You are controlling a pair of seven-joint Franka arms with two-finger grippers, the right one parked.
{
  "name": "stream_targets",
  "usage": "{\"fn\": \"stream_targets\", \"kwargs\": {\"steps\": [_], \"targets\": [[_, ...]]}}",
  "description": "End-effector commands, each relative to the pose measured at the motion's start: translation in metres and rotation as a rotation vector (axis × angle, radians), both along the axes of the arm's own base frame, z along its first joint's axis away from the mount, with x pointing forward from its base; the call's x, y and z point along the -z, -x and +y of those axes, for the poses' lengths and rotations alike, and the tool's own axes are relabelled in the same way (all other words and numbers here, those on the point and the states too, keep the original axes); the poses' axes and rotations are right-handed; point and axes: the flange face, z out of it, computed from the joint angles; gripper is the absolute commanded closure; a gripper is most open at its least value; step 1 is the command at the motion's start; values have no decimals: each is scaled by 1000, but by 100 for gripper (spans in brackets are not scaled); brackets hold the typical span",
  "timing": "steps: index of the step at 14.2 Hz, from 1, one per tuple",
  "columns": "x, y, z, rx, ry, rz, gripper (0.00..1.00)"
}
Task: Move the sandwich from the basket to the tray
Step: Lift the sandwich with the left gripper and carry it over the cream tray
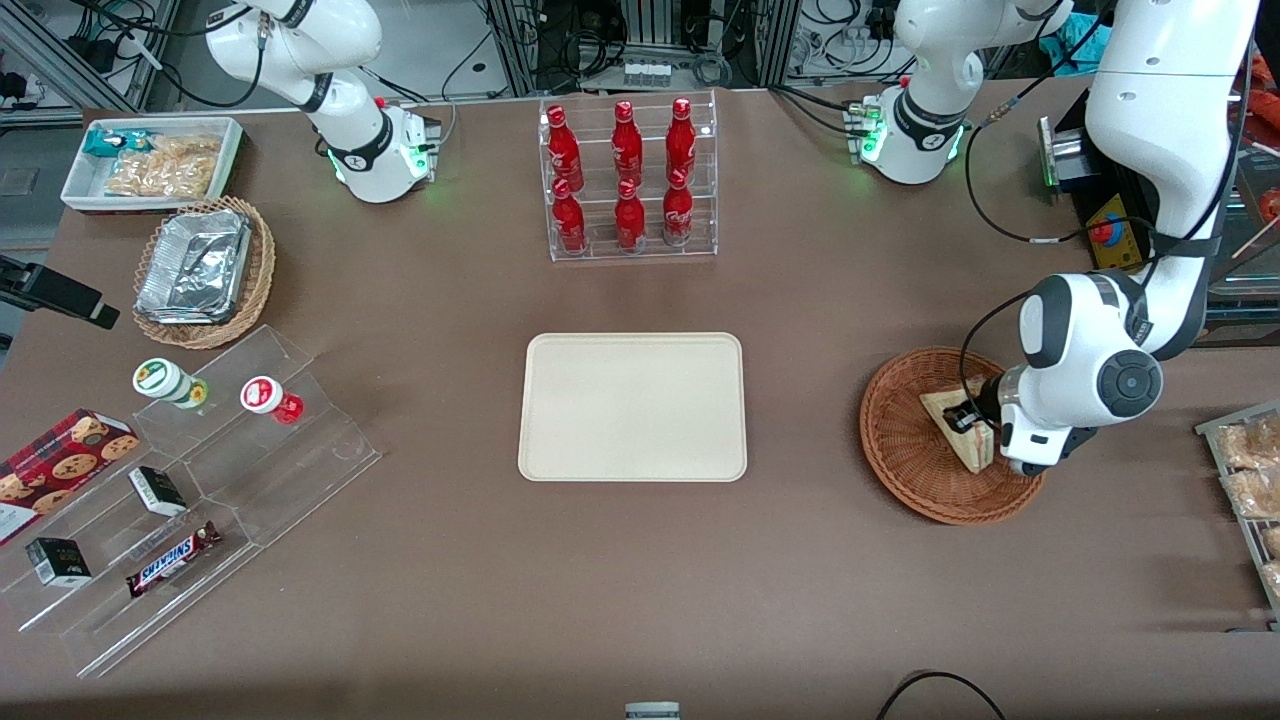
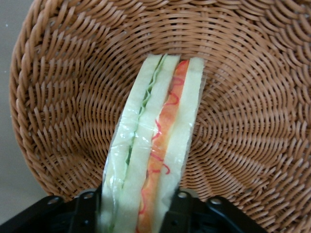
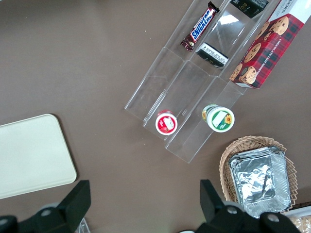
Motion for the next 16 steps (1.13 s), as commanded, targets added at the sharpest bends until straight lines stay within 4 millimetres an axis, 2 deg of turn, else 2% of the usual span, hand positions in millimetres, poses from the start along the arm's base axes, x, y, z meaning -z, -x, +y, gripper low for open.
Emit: {"fn": "stream_targets", "kwargs": {"steps": [1,2,4,5,6,8,9,11,13,15,16], "targets": [[-25,-11,-9,47,-1,-51,88],[-44,-15,-26,92,-3,-58,88],[-89,-22,-82,240,3,-56,88],[-110,-24,-120,299,6,-51,88],[-128,-16,-173,378,7,-37,88],[-144,-8,-253,449,8,-47,86],[-143,-1,-289,478,11,-50,86],[-121,24,-373,538,19,-43,86],[-108,32,-433,511,34,-66,86],[-94,50,-497,454,42,-96,86],[-87,47,-510,404,45,-107,86]]}}
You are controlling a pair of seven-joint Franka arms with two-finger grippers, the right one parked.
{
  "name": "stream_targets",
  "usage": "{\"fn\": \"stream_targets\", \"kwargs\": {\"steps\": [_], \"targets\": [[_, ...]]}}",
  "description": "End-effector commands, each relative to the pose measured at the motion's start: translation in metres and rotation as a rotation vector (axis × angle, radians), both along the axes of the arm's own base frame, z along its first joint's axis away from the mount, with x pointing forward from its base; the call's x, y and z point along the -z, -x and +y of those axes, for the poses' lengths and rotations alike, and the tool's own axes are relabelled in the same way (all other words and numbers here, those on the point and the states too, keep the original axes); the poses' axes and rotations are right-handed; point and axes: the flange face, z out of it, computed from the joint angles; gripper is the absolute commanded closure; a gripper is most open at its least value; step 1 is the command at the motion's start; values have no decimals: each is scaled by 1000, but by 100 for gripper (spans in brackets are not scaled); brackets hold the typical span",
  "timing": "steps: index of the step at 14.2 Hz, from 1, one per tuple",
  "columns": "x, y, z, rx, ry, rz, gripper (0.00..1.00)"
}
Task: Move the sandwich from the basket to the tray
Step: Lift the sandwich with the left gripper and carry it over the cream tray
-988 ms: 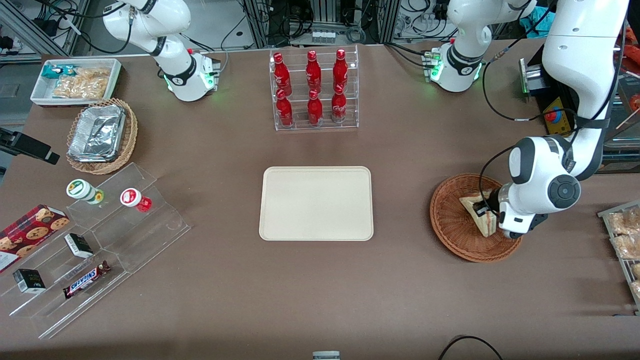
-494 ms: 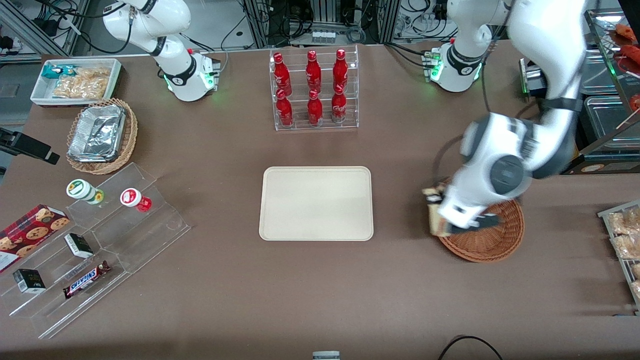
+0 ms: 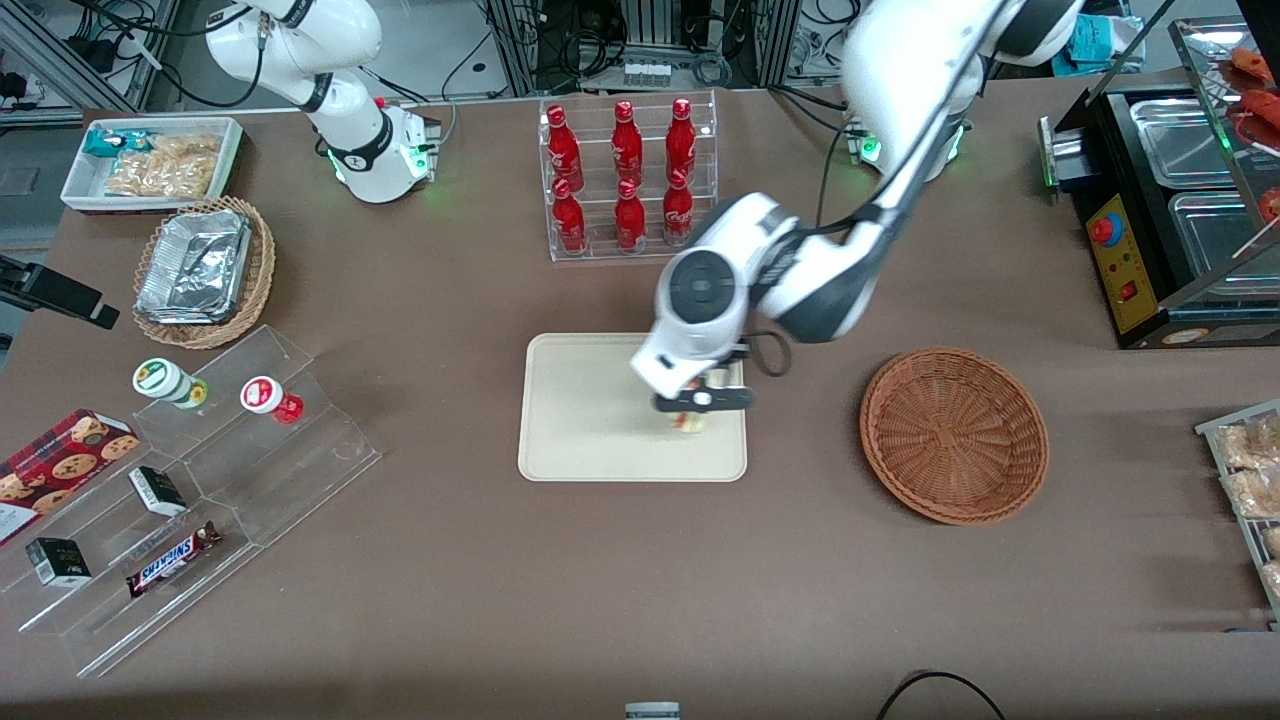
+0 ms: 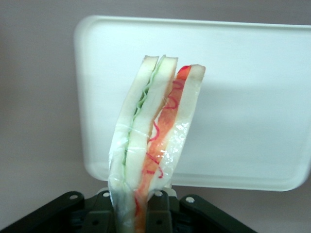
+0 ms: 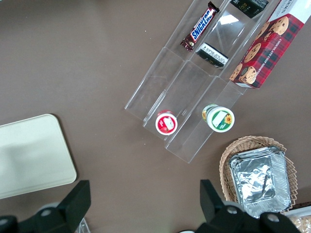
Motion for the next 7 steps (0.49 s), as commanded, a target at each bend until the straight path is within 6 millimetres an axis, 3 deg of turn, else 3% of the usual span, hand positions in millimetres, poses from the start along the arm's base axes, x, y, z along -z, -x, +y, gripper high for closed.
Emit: {"fn": "stream_targets", "kwargs": {"steps": [1,4,7], "targets": [[17,-11,-45,-90,13,-30,86],[54,-7,-60,-130,27,-52,86],[73,-8,-56,-103,-19,-77,85]]}}
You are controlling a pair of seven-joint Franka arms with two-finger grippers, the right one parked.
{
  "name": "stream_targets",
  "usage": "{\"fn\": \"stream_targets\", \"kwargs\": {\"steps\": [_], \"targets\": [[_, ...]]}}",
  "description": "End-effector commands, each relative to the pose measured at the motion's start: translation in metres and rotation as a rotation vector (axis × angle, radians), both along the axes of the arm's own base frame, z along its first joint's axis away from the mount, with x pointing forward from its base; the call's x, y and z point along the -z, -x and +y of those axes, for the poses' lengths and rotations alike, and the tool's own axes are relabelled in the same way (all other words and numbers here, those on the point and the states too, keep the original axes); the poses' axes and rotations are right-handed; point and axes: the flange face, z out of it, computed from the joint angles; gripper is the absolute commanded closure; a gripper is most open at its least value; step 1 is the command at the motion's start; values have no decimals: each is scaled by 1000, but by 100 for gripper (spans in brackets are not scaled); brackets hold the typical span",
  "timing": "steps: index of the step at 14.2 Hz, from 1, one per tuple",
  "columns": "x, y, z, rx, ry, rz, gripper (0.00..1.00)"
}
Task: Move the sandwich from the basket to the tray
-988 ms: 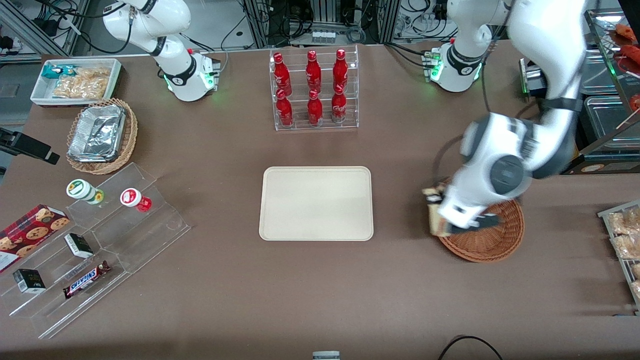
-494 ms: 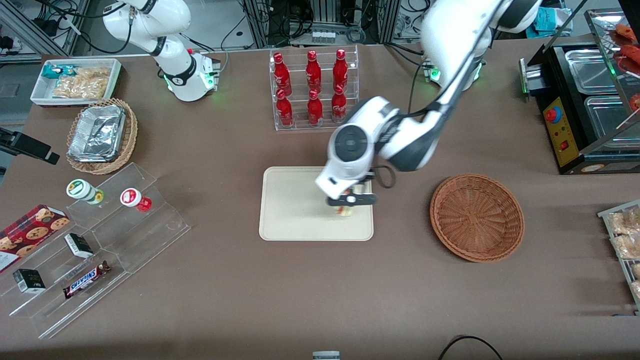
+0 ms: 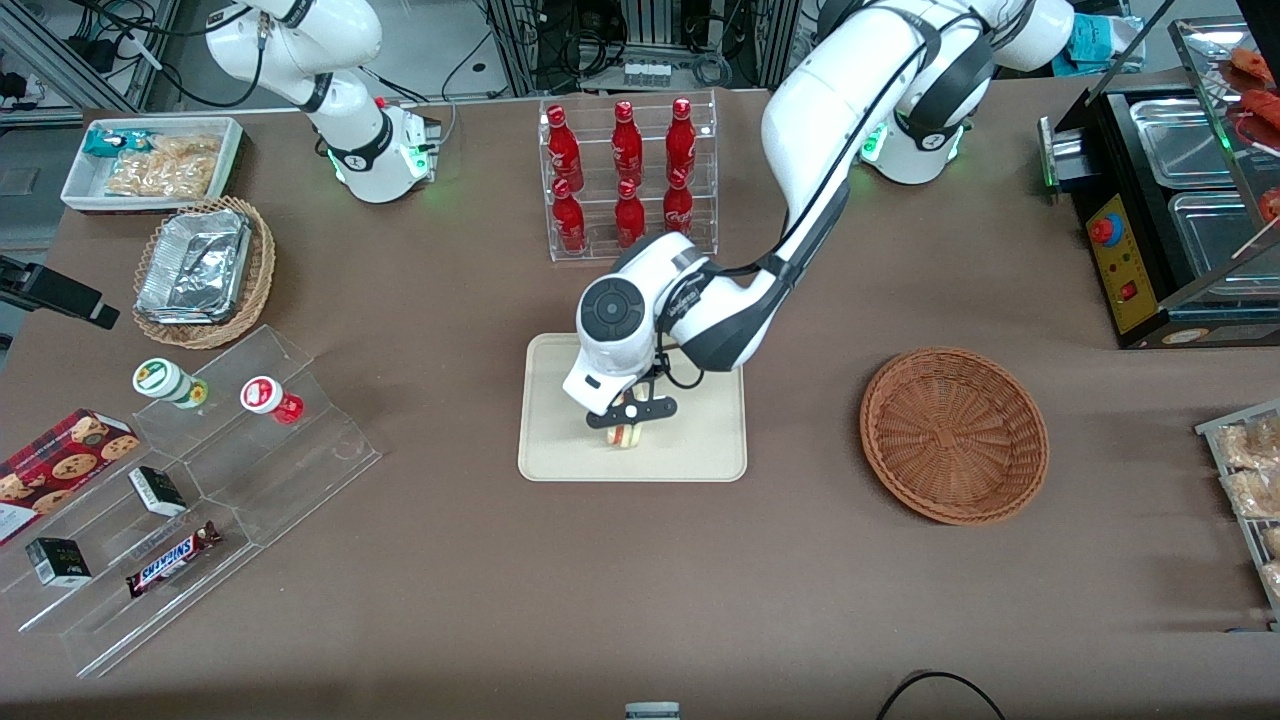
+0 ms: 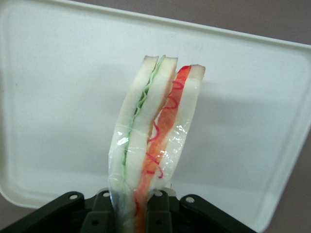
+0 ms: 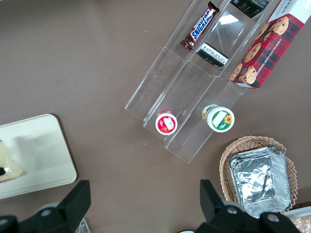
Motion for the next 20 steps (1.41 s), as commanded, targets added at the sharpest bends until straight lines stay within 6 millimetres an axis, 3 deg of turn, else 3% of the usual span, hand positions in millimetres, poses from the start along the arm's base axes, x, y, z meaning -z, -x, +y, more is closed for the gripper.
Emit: {"fn": "stream_targets", "kwargs": {"steps": [1,5,6,7,8,11,13,16,18,20], "targets": [[4,-4,-3,-6,-24,-30,85],[16,-3,-1,14,-57,-32,84],[19,-2,-1,14,-57,-30,75],[25,-2,-1,16,-57,-28,34],[25,-2,-3,24,-51,-35,0],[2,-13,-1,9,-13,-78,0],[-50,-23,6,-6,16,-124,0],[-128,-38,43,-45,-4,-136,0],[-186,-47,89,-34,-43,-115,0],[-235,-51,150,48,-97,-50,0]]}}
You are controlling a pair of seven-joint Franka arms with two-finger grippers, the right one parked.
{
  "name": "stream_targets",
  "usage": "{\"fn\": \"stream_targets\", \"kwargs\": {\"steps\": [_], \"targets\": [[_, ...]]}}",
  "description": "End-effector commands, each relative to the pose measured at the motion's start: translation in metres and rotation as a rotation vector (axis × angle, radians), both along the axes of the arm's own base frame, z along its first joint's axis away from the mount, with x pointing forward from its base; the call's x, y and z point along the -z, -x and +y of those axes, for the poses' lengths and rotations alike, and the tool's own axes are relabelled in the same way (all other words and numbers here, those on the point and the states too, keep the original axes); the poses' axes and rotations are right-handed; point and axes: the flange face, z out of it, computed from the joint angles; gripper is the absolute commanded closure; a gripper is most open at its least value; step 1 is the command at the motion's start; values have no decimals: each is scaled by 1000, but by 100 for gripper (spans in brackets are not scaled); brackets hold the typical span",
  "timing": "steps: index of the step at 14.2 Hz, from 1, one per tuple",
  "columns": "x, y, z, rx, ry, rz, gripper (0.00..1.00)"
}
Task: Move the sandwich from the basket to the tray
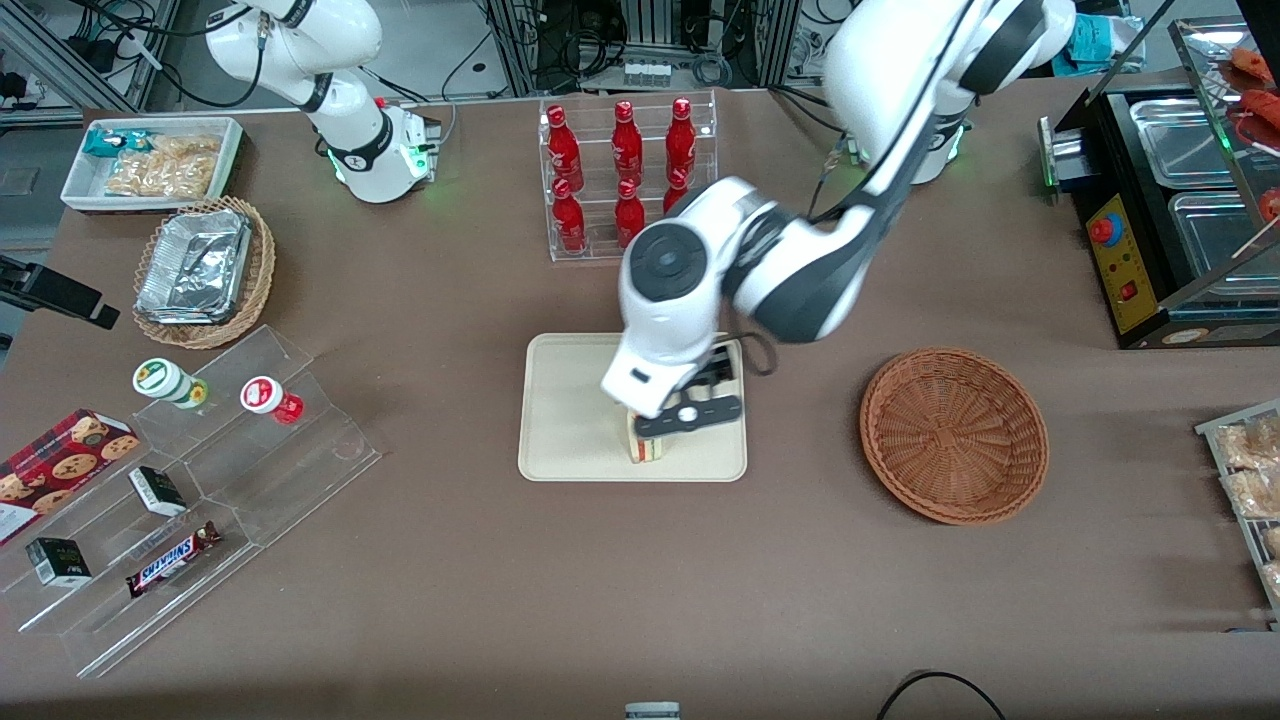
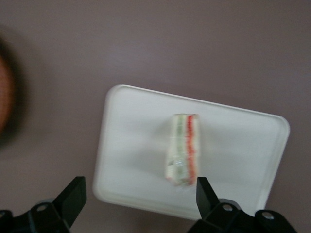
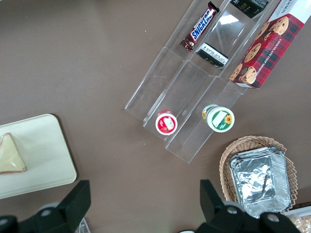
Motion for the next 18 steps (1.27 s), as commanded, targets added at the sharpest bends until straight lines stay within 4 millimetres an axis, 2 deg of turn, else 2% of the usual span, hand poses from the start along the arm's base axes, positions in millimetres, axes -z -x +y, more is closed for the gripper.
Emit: {"fn": "stream_targets", "kwargs": {"steps": [1,3,4,8,10,12,15,16,18], "targets": [[-64,0,87,77,-60,68,0],[-98,3,153,121,-71,84,0],[-109,6,188,136,-75,91,0],[-155,31,298,103,-76,133,0],[-159,55,317,104,-86,151,0],[-168,74,320,96,-106,149,0],[-188,81,341,108,-79,144,0],[-190,85,353,117,-77,163,0],[-188,83,356,107,-75,179,0]]}}
